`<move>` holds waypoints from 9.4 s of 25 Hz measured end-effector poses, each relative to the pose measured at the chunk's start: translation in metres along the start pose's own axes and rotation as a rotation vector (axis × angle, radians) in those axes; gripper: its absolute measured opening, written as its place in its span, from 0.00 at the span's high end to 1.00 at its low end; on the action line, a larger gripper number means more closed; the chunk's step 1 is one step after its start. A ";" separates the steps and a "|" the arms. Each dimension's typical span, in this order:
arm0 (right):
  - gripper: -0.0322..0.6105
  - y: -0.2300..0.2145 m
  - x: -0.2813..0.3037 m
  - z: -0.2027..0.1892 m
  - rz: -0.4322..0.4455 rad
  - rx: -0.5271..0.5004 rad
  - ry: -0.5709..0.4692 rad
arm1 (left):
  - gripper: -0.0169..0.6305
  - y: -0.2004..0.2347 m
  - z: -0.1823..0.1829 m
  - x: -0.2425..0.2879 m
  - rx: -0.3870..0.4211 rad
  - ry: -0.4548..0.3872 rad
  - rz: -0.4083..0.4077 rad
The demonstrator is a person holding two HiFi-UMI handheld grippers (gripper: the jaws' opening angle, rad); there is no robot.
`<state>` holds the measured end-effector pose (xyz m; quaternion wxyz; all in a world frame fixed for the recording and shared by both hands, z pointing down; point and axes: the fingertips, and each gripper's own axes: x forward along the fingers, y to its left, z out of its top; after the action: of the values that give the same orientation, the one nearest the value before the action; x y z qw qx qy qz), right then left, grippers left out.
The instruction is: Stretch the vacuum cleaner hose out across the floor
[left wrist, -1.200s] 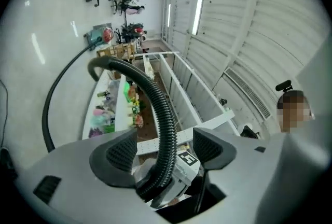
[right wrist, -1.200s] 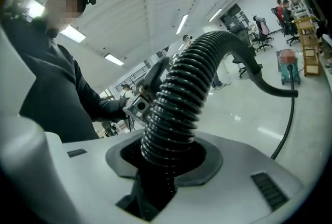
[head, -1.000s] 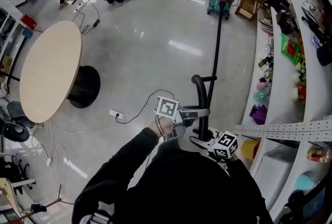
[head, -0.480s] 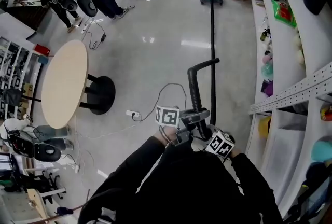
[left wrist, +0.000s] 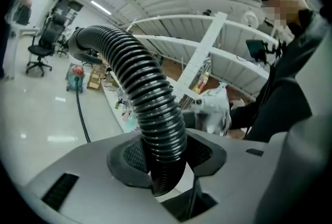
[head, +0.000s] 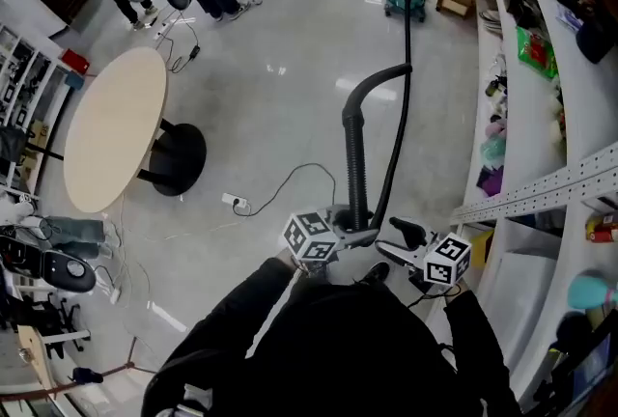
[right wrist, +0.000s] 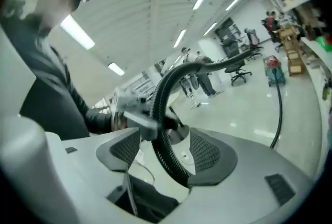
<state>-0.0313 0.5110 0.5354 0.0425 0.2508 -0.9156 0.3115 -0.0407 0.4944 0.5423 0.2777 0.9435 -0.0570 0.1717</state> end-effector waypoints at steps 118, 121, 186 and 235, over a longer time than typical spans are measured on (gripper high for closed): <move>0.75 0.377 -0.167 -0.506 -0.628 0.396 -0.036 | 0.56 -0.437 -0.459 -0.214 -0.549 -0.011 0.290; 0.75 0.355 -0.192 -0.527 -0.781 0.588 -0.170 | 0.56 -0.441 -0.471 -0.222 -0.555 -0.013 0.299; 0.54 0.438 -0.193 -0.736 -0.932 0.994 -0.239 | 0.56 -0.496 -0.582 -0.231 -0.460 0.200 0.097; 0.93 0.651 -0.160 -0.540 -0.389 -0.127 0.120 | 0.56 -0.636 -0.567 -0.280 -0.407 -0.050 0.419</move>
<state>-0.2500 1.3428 0.5741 0.1720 0.4004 -0.8636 0.2535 -0.3396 1.3401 0.5682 0.4184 0.8400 -0.2904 0.1871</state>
